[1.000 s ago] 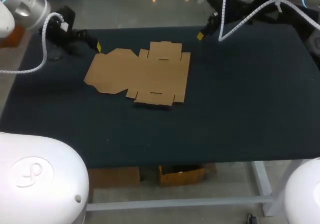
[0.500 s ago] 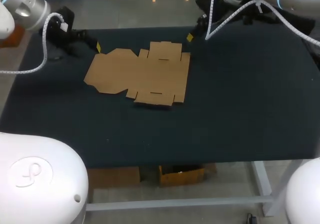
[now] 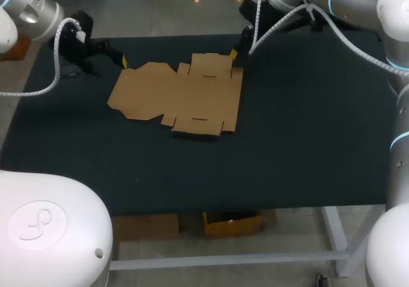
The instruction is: Assemble the packaging by folding the flat box into shape, placing the metal phone stand inside, and closing the box properly
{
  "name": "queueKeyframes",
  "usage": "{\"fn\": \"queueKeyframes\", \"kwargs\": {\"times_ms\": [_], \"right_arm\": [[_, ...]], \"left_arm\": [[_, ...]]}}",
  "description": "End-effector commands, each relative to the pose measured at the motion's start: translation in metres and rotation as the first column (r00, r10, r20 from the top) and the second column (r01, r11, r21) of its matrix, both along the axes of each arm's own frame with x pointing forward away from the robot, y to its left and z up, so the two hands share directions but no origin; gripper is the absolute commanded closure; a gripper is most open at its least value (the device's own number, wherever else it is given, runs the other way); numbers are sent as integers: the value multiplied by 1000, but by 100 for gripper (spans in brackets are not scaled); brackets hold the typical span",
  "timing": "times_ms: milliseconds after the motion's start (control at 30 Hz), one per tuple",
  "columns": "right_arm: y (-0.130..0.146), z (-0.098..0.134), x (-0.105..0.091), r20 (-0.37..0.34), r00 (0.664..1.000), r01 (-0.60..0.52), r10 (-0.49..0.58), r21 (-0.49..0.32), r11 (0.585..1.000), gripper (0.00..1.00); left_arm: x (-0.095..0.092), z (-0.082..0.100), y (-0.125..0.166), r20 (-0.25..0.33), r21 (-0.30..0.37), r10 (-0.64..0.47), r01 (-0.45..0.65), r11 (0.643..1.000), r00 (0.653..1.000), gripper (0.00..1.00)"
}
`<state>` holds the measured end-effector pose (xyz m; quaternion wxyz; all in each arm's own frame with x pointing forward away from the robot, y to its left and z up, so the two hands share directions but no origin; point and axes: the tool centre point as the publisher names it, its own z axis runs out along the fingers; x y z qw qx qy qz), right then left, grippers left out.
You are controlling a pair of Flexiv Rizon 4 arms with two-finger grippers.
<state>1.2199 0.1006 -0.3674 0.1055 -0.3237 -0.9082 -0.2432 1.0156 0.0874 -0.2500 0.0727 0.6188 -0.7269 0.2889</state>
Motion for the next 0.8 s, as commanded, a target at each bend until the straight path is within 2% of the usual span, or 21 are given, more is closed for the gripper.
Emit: {"fn": "queueKeyframes", "kwargs": {"times_ms": [33, 800], "right_arm": [[3, -7, 11, -175, 979, -86, 106, 119, 989, 0], [36, -28, 11, -226, 963, -110, 147, 165, 980, 0]], "left_arm": [[-3, 1, -1, 1, 6, 7, -7, 1000, 1000, 0], [-11, -3, 6, -7, 16, 49, -49, 999, 999, 0]]}}
